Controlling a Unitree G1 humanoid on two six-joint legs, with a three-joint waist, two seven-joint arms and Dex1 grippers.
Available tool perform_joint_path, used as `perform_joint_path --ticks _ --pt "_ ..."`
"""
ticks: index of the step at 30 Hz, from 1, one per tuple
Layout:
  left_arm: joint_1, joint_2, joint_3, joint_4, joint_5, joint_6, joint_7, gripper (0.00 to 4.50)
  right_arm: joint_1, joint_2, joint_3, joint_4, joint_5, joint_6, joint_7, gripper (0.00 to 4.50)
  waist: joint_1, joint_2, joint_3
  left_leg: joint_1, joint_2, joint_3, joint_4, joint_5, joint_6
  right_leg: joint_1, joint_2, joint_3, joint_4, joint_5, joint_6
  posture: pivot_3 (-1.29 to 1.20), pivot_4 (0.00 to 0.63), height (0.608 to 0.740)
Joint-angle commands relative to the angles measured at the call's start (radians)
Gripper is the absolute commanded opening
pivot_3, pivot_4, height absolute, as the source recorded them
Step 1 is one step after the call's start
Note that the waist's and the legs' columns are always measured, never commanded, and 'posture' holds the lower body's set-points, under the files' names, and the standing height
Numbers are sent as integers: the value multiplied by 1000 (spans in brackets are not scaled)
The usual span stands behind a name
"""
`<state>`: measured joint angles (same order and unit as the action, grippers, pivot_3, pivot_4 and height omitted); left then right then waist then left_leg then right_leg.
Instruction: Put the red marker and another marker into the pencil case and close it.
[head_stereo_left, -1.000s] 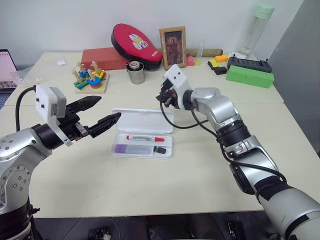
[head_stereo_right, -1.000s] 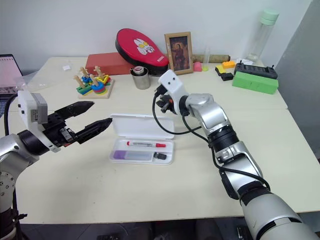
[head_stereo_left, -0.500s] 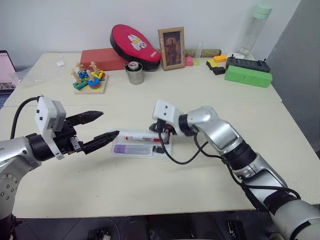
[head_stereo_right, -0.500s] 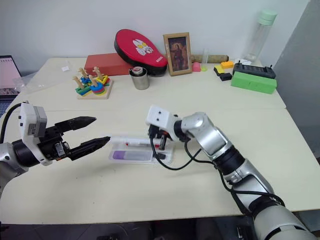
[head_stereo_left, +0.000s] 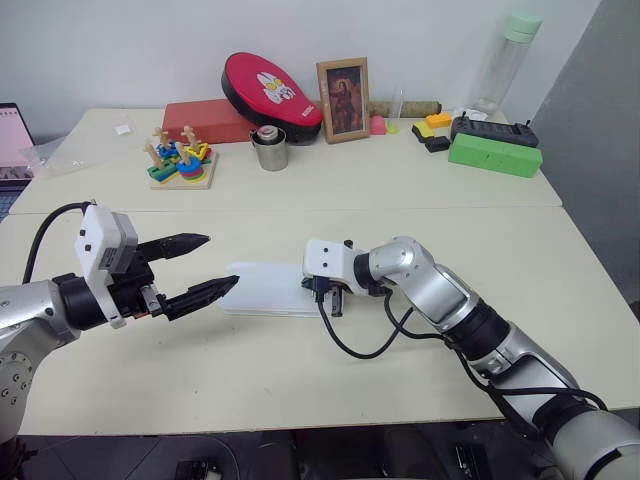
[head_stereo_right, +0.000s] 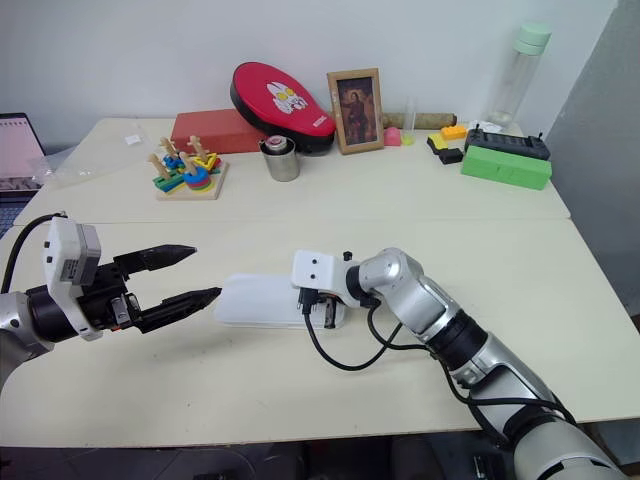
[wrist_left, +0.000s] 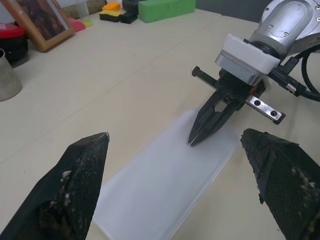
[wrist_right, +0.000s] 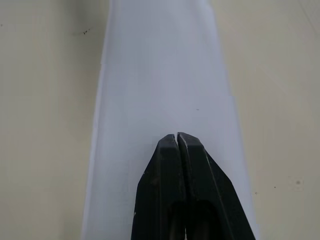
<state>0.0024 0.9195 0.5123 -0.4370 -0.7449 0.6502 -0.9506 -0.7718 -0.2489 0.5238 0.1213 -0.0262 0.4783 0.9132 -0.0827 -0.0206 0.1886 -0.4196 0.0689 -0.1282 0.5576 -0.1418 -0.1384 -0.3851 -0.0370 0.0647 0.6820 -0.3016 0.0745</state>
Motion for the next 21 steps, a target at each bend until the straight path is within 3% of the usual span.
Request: perform_joint_path --ticks 1,3,8,18,21 --pt "-14 5 -5 9 39 -14 45 4500 1 5 -149 -52 112 13 7 200 0 0 0 0 0 0 0 0 0 0 0 0 0 0 0 0 150 740" --pt "-48 -17 -18 66 97 -25 125 4500 15 -45 -245 -97 202 95 50 566 2 0 0 -1 0 0 0 0 0 -1 0 0 0 0 0 0 150 740" --pt "-116 -61 -35 234 191 -60 236 4500 45 -166 -343 -118 265 128 93 1600 19 0 0 -1 0 0 0 0 0 0 0 0 -1 0 0 0 150 740" --pt "-197 -55 -74 517 310 -203 223 4500 121 -324 -459 -59 294 121 86 4289 24 0 0 -2 0 3 -1 0 0 -3 0 2 -1 0 0 0 150 740" --pt "-196 -37 -81 551 334 -224 198 4500 136 -345 -493 -46 311 116 80 4455 23 0 0 -2 0 3 0 0 0 -3 0 2 -1 0 0 0 150 740"
